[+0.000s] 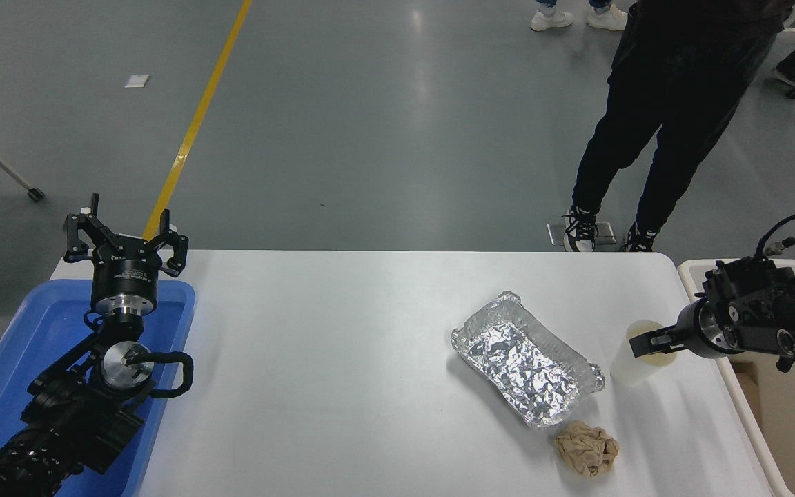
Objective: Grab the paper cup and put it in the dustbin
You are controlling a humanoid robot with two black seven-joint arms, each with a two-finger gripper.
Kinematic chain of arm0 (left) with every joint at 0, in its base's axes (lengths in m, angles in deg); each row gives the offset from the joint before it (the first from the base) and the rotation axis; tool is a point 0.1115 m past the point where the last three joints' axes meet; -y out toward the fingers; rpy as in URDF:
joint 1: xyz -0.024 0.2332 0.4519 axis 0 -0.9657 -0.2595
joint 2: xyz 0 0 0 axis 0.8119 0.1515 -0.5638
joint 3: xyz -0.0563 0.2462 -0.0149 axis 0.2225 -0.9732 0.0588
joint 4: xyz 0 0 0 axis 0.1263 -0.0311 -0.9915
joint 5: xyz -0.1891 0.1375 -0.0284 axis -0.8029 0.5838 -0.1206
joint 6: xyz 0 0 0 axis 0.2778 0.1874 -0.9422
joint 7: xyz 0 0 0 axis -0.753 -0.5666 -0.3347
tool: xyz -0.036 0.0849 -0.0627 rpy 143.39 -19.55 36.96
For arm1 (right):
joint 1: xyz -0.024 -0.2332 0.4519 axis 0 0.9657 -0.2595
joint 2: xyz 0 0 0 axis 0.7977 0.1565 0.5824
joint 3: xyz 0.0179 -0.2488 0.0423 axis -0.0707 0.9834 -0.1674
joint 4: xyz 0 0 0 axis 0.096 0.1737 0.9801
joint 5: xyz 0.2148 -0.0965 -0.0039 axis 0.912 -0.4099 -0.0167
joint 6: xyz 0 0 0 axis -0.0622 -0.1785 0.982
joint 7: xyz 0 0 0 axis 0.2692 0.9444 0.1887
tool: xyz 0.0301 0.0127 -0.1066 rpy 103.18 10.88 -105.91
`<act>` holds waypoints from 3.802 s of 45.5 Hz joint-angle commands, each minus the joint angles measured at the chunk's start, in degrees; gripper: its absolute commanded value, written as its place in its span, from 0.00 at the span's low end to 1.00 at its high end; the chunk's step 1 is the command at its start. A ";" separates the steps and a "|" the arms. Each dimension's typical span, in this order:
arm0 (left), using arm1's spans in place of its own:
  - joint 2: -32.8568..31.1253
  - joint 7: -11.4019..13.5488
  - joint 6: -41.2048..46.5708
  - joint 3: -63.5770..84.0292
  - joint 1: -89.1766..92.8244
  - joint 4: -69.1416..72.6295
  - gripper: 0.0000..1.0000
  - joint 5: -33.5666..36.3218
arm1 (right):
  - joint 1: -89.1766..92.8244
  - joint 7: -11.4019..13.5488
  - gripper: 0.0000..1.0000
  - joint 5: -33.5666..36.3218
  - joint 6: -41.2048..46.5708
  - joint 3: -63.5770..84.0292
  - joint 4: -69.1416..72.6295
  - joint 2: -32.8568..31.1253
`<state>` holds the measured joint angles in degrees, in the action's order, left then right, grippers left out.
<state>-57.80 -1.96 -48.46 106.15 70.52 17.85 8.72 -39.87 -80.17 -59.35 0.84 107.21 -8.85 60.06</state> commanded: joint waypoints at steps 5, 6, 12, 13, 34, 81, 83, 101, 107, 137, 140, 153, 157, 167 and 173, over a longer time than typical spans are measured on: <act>0.04 0.00 0.00 0.00 0.00 0.03 0.99 0.05 | 0.93 0.26 0.18 0.53 0.51 -2.33 -0.46 -0.18; 0.04 0.00 0.00 0.00 0.00 0.03 0.99 0.05 | 0.93 0.26 0.18 0.53 0.51 -2.50 -0.55 -0.18; 0.04 0.00 0.00 0.00 0.00 0.03 0.99 -0.04 | 0.58 0.35 0.04 0.53 0.51 -2.50 -0.55 -0.26; 0.04 0.00 0.09 0.00 0.00 0.03 0.99 0.05 | 0.58 0.35 0.00 0.53 0.60 -2.41 -0.46 -0.35; 0.04 -0.09 0.00 0.00 0.00 0.03 0.99 0.05 | -12.32 0.44 0.00 2.20 2.61 -0.39 8.40 -7.73; 0.21 -0.09 0.00 0.00 -0.09 0.03 0.99 0.05 | -67.18 0.44 0.00 13.98 21.96 26.93 27.50 -14.32; 0.21 -0.09 0.09 0.00 -0.08 0.03 0.99 0.05 | -65.78 0.44 0.00 13.37 20.90 28.34 25.83 -15.90; 0.21 0.00 0.09 0.00 0.00 0.03 0.99 -0.04 | -33.46 0.00 0.00 2.55 6.41 22.13 -1.24 -34.53; 0.21 0.00 0.09 0.00 0.00 0.03 0.99 -0.04 | -13.51 0.44 0.00 3.08 1.04 7.55 -8.45 -37.44; 0.21 0.09 0.09 0.00 0.00 0.03 0.99 -0.13 | 36.09 10.19 0.00 23.03 -12.41 -35.11 -31.31 -10.99; 0.21 0.09 0.09 0.00 0.00 0.03 0.99 -0.13 | 36.79 10.19 0.00 23.12 -12.59 -35.20 -31.49 -10.29; 0.21 0.09 0.09 0.00 0.00 0.03 0.99 -0.13 | 36.53 10.02 0.00 23.03 -14.70 -34.85 -30.52 -9.23; 0.21 0.09 0.09 0.00 0.00 0.03 0.99 -0.13 | 35.66 9.84 0.16 23.03 -14.52 -34.76 -28.68 -9.40; 0.21 0.09 0.09 0.00 0.00 0.03 0.99 -0.13 | 29.16 9.75 1.00 22.33 -12.94 -32.48 -23.67 -13.17; 0.21 0.09 0.09 0.00 0.00 0.03 0.99 -0.13 | 20.64 9.75 1.00 21.71 -12.50 -24.75 -17.35 -17.40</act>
<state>-57.59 -1.86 -48.37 106.15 70.52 17.88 8.59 -9.28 -70.37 -36.87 -12.44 74.70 -33.91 47.66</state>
